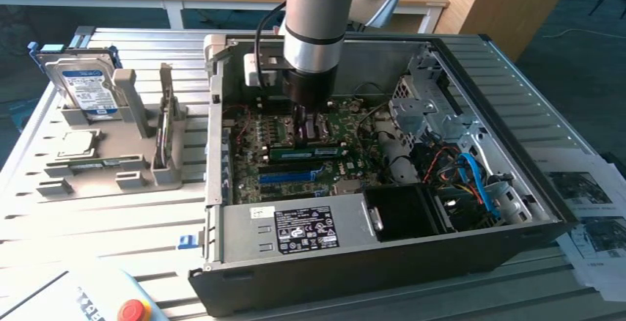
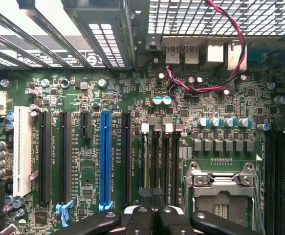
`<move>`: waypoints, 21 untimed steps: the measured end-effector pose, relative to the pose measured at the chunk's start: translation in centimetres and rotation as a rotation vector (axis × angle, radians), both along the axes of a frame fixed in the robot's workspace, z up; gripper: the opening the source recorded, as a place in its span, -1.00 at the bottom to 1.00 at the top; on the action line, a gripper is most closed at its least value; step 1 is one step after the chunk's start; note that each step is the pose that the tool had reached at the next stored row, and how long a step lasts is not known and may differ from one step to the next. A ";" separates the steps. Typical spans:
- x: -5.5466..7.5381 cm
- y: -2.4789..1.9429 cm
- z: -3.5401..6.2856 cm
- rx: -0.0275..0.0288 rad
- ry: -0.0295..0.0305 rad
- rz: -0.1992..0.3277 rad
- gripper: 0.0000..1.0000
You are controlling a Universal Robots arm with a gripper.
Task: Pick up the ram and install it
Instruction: 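Press down the ram until it locks into place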
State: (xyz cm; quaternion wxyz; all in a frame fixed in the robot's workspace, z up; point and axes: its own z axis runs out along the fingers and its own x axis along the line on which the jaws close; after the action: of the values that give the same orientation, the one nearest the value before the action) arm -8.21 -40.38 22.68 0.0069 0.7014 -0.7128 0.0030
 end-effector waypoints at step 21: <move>0.0 0.00 -0.23 0.0002 -0.0002 0.000 -0.80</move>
State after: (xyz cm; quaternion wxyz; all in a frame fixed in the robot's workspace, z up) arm -8.21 -40.38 22.46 0.0068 0.7014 -0.7128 0.0030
